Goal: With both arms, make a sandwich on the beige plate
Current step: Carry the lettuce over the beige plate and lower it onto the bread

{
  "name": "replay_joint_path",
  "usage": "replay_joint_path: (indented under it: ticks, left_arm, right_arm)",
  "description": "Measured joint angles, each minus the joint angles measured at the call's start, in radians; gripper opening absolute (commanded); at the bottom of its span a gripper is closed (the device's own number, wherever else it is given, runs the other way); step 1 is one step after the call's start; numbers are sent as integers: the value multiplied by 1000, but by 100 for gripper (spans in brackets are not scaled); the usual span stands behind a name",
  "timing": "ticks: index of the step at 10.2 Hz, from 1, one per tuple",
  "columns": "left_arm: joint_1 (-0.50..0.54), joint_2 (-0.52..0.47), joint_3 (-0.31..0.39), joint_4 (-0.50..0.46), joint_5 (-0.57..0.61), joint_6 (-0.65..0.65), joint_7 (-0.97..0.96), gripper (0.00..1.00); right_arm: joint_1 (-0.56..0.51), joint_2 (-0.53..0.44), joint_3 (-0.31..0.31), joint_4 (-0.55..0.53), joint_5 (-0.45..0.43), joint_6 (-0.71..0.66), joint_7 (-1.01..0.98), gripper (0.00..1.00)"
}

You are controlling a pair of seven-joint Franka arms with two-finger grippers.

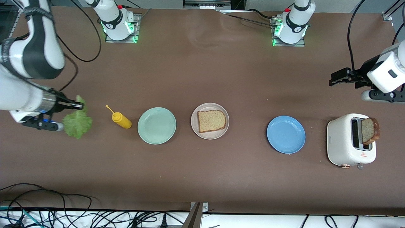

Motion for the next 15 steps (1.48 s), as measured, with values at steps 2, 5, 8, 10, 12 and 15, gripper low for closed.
replay_joint_path:
  ticks: [2, 5, 8, 10, 12, 15]
  left_arm:
    - [2, 6, 1, 2, 0, 0, 0, 100]
    - [2, 13, 0, 4, 1, 0, 0, 100]
    - [-2, 31, -1, 6, 21, 0, 0, 100]
    - [-2, 33, -2, 12, 22, 0, 0, 100]
    - [-3, 34, -2, 35, 26, 0, 0, 100]
    - [2, 36, 2, 41, 30, 0, 0, 100]
  right_arm:
    - [91, 12, 87, 3, 1, 35, 329, 0]
    - [282, 103, 110, 1, 1, 273, 802, 1]
    - [375, 241, 125, 15, 3, 569, 1219, 2]
    - [420, 351, 140, 96, 3, 673, 1399, 3]
    - [454, 441, 140, 140, 6, 829, 1558, 8]
    - [504, 532, 140, 148, -13, 961, 1631, 100]
